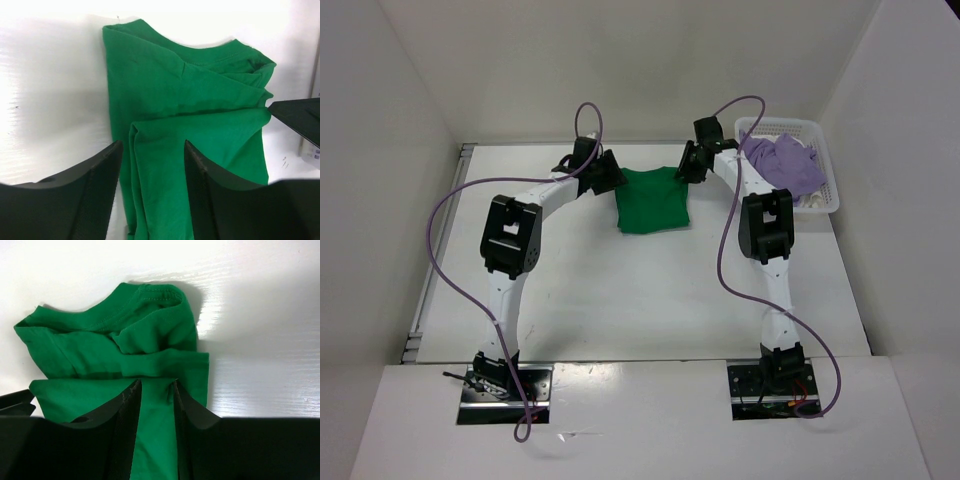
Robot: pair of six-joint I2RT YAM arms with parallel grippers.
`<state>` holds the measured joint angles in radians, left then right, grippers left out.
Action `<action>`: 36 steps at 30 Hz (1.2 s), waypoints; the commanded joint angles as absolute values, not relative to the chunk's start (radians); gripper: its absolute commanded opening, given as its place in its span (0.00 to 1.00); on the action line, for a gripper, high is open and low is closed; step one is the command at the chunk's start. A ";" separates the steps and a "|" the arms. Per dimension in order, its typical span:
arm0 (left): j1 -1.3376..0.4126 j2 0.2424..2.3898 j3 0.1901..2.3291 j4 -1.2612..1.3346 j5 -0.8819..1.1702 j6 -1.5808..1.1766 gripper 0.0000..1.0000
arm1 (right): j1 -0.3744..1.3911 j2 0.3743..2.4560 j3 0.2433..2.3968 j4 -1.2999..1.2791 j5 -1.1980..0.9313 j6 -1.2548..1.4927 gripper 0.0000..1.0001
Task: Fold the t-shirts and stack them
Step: Fold the long partially folded tshirt into a neat square
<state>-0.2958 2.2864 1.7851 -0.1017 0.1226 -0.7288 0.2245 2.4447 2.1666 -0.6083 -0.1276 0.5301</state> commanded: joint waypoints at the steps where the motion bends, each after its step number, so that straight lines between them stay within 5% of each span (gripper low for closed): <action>1: -0.296 2.295 1.801 -0.063 0.150 -0.709 0.58 | 0.224 2.457 2.166 -0.614 -0.130 0.525 0.34; 13: -0.327 2.313 1.757 -0.077 0.207 -0.730 0.24 | 0.245 2.476 2.119 -0.614 -0.150 0.525 0.03; 18: -0.327 2.203 1.515 -0.026 0.216 -0.741 0.17 | 0.276 2.326 1.835 -0.520 -0.150 0.551 0.00; 29: -0.422 1.845 1.089 -0.035 0.276 -0.818 0.13 | 0.391 1.950 1.297 -0.425 -0.141 0.612 0.00; 36: -0.423 1.479 1.020 -0.185 0.167 -0.767 0.13 | 0.402 1.691 1.203 -0.474 -0.104 0.632 0.00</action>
